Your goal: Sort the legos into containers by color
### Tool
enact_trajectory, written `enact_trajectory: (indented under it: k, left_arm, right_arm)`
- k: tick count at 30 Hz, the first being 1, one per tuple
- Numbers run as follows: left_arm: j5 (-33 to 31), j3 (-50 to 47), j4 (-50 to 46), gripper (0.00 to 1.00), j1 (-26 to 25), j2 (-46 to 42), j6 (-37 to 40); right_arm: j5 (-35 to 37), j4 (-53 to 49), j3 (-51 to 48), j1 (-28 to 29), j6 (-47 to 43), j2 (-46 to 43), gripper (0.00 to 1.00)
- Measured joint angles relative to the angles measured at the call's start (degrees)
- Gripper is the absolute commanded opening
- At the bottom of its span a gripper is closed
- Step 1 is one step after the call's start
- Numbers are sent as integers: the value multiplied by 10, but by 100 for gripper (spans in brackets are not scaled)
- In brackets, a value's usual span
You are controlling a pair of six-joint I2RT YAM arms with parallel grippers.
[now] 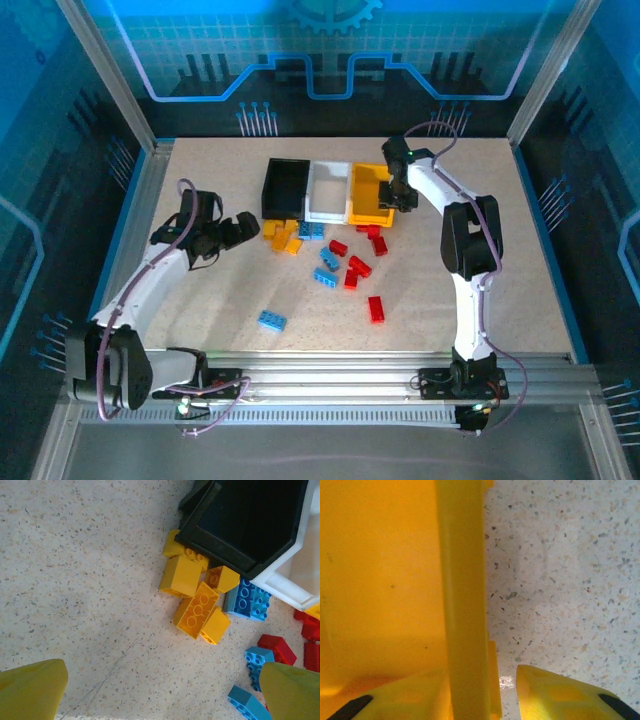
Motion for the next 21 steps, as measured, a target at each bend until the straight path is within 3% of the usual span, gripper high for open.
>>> enact_trajectory:
  k: [2,6,15,21]
  left_arm:
    - [3,0,1,99,0,6,0]
    - [8,0,1,99,0,16,0]
    - [33,0,5,99,0,21,0]
    - [53,0,1,99,-14,26,0]
  right_arm:
    - [0,1,-9,0,2,-11,60]
    - [0,1,-21,5,-1,-54,66]
    - [-32,-4,-127,40,-23,-220,69]
    - [-59,-45,-235,117,-29,-253,69]
